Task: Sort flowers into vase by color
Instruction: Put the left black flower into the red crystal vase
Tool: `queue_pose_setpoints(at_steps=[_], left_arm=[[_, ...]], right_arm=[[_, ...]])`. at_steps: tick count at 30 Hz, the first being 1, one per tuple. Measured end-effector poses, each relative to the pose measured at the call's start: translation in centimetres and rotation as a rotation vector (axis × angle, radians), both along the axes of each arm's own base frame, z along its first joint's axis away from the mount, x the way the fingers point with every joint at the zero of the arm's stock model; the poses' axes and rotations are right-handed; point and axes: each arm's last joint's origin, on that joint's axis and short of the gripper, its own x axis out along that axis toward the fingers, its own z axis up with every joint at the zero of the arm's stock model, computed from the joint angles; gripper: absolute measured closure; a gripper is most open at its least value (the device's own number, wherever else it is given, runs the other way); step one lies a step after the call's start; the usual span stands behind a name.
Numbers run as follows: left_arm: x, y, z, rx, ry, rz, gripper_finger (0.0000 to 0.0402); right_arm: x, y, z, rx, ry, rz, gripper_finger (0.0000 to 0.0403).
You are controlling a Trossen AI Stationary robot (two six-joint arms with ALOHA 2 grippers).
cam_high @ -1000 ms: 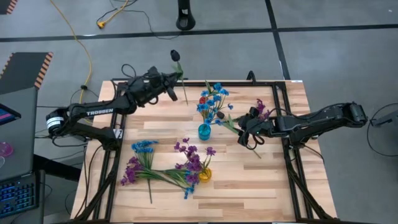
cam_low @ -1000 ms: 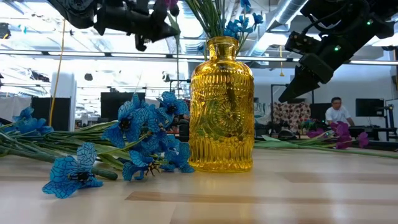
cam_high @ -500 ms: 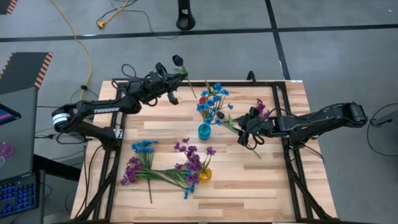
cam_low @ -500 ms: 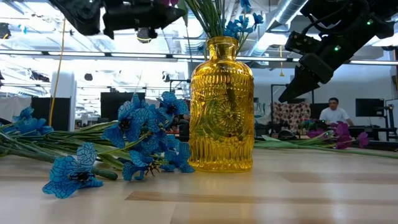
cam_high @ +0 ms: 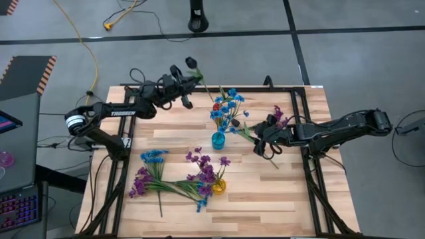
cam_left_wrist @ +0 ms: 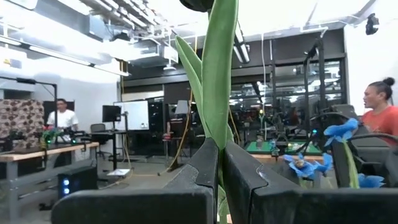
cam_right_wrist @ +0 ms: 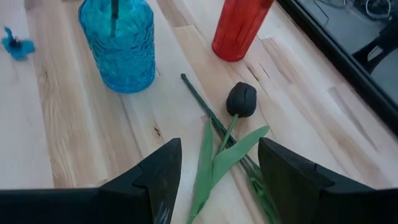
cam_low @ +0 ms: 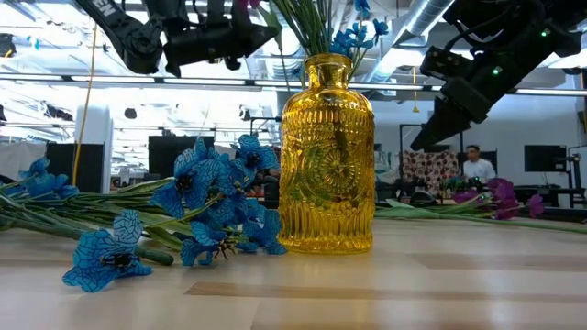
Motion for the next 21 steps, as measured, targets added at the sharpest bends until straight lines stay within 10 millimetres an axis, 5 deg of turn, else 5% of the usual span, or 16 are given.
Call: queue_pose_setpoints(at_steps=[21], left_arm=[[0.44,-0.97,0.17,0.082,0.008,-0.040,0.0401]], right_arm=[[0.00,0.00,0.00,0.050,-0.033,-0.047,0.0163]])
